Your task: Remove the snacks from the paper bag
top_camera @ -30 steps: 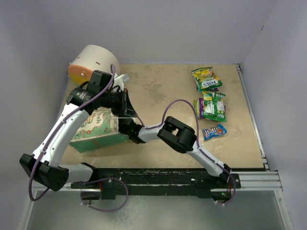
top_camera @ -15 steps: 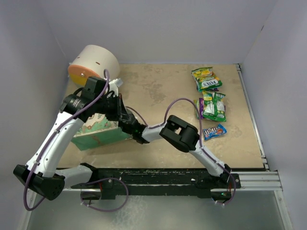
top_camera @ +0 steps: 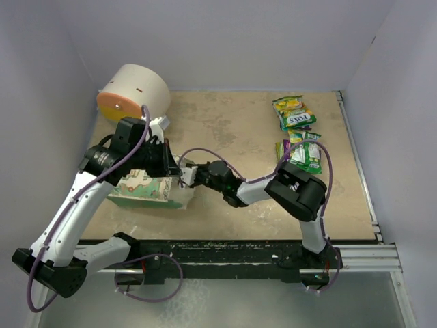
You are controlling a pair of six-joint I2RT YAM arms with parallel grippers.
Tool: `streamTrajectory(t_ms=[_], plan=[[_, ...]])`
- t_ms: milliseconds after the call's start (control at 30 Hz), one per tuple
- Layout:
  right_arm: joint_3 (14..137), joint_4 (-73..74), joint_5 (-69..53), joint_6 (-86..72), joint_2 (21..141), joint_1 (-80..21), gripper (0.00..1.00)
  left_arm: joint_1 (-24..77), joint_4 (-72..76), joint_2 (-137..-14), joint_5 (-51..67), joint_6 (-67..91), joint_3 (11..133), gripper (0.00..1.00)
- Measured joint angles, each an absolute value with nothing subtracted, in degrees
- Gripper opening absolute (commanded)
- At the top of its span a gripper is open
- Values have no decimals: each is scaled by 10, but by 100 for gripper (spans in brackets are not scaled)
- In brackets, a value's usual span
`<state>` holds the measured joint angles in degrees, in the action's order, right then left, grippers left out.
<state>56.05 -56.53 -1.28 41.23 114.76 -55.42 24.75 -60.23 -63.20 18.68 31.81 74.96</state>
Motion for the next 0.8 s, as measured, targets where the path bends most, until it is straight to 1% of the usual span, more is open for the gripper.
streamTrajectory(t_ms=[100,233,300,367,433,500,633,700,800], plan=[[499,-569,-47,401,1121,-557,0,248,-583,-613,185,314,736,0],[449,-576,-87,367,1076,-556,1,243,-570,-600,172,309,720,0],[422,-584,-100,340,1036,-553,12,243,-565,-597,169,308,719,0],[396,-588,-102,305,990,-548,28,243,-564,-593,162,306,718,0],[376,-587,-102,263,951,-546,40,243,-564,-590,156,304,718,0],[361,-574,-99,204,917,-544,44,243,-562,-586,149,304,717,0],[359,-515,-70,26,875,-543,47,243,-556,-575,138,305,712,0],[365,-474,-53,-78,874,-542,47,243,-549,-570,134,305,709,0],[396,-413,-51,-213,906,-531,48,243,-541,-565,127,309,706,0]])
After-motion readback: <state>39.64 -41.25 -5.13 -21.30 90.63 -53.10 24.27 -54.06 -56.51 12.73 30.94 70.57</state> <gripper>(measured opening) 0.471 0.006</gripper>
